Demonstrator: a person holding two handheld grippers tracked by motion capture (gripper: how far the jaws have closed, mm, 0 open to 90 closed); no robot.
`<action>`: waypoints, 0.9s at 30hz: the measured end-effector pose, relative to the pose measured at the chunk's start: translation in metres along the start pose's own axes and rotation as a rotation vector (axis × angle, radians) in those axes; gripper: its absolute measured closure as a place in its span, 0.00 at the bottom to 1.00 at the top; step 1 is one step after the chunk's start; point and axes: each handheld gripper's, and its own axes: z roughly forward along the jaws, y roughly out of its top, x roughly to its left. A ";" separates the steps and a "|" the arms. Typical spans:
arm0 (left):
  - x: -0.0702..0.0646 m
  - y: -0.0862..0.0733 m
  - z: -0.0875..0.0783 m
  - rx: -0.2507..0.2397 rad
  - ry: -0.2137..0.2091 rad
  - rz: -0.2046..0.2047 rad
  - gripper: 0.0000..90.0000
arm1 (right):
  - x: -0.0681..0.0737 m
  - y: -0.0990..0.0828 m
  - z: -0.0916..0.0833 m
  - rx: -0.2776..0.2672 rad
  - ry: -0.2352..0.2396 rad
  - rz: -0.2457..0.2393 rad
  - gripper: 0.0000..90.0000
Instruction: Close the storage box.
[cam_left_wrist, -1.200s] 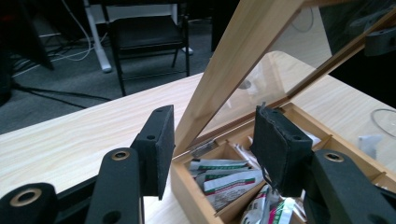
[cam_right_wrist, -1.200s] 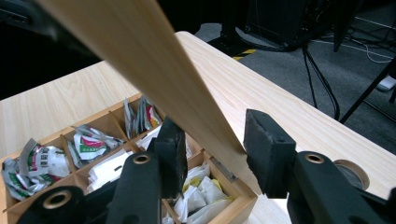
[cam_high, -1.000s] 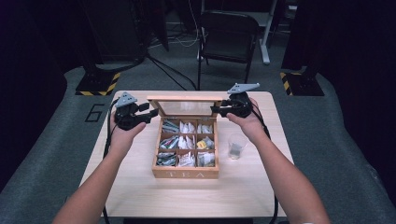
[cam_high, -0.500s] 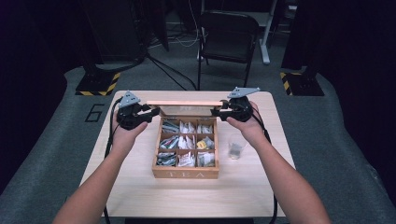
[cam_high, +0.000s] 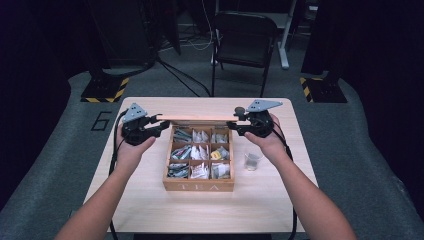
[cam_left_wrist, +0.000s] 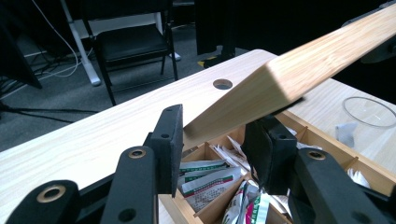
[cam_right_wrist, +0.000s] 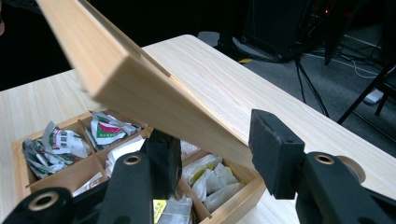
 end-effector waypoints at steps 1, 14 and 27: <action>-0.001 0.000 0.000 -0.006 0.003 0.003 0.64 | 0.001 -0.001 -0.002 -0.002 0.000 -0.001 0.60; -0.005 -0.008 -0.008 -0.025 -0.014 -0.022 0.63 | 0.008 -0.005 -0.014 -0.014 0.031 -0.008 0.59; -0.010 -0.010 -0.017 -0.026 -0.029 -0.008 0.63 | 0.019 -0.008 -0.024 -0.052 0.024 -0.035 0.58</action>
